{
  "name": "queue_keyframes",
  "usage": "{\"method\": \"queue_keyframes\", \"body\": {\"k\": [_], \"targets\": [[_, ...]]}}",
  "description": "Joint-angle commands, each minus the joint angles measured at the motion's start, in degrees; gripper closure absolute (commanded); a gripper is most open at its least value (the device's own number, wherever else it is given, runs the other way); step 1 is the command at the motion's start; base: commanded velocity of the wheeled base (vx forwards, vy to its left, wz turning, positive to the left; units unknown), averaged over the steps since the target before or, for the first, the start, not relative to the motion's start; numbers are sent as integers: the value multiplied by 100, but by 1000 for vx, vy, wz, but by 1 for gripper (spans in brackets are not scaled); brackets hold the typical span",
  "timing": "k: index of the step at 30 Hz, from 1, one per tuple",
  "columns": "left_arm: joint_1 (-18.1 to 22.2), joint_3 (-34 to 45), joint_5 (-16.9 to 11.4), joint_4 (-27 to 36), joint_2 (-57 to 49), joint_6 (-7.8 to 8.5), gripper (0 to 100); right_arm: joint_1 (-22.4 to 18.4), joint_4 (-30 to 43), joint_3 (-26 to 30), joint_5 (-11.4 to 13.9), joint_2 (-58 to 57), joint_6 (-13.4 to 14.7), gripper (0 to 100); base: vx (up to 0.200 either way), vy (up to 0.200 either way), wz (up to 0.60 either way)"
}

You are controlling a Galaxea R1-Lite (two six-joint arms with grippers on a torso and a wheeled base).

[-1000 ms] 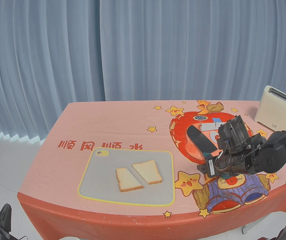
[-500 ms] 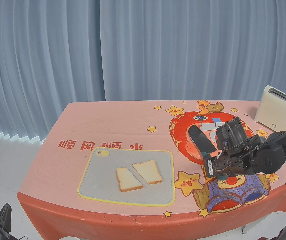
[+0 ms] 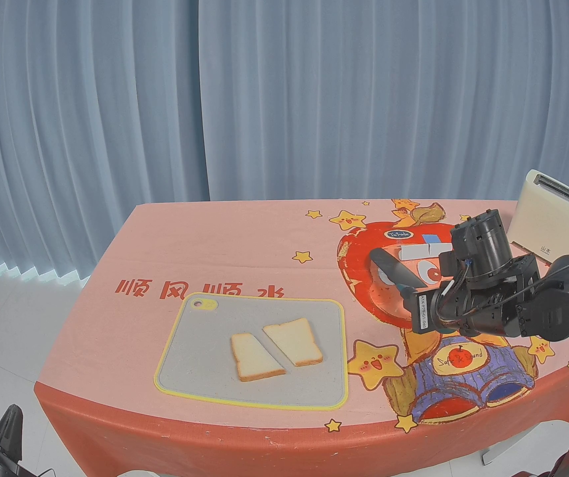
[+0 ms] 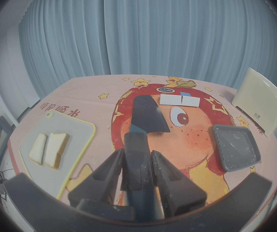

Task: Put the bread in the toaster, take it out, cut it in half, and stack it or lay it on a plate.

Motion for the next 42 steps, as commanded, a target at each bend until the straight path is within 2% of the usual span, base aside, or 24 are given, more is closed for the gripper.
{"method": "queue_keyframes", "body": {"k": [1,4,6,9,12,13,15,16,22,28,32,37,42], "targets": [[8,101,0,-2,-66,1,100,-25,-21,21,75,-109,1,100,0,0,0],[-1,101,0,-2,-75,1,100,-34,-12,38,225,-276,106,100,0,0,0],[8,101,0,-2,-75,-8,100,-34,-12,38,348,-399,273,100,0,0,0],[8,101,0,-2,-66,1,100,-87,-21,109,612,-637,704,100,0,0,0],[8,101,0,-2,-75,-8,100,-148,-39,126,682,-707,774,100,0,0,0],[8,101,0,-2,-66,1,100,-333,-188,302,989,-927,915,100,0,0,0],[-1,101,0,-2,-66,-8,100,-430,-258,390,1139,-988,976,100,0,0,0],[-1,101,0,-2,-66,1,100,-614,-416,557,1367,-1094,1108,100,0,0,0],[8,101,0,-2,-75,1,100,-1247,-1032,1163,2114,-1463,1635,100,0,0,0],[-1,101,0,-2,-66,1,100,-1625,-1963,1796,2712,-1656,2277,100,0,0,0],[-1,101,0,-2,-75,1,100,-1643,-2649,2200,2879,-1612,2620,100,0,0,0],[8,101,0,-2,-75,1,100,-1643,-3414,2701,2888,-1586,3103,100,0,0,0],[8,101,0,-2,-75,1,100,-1695,-4090,3018,2897,-1463,3367,100,0,0,0]]}}
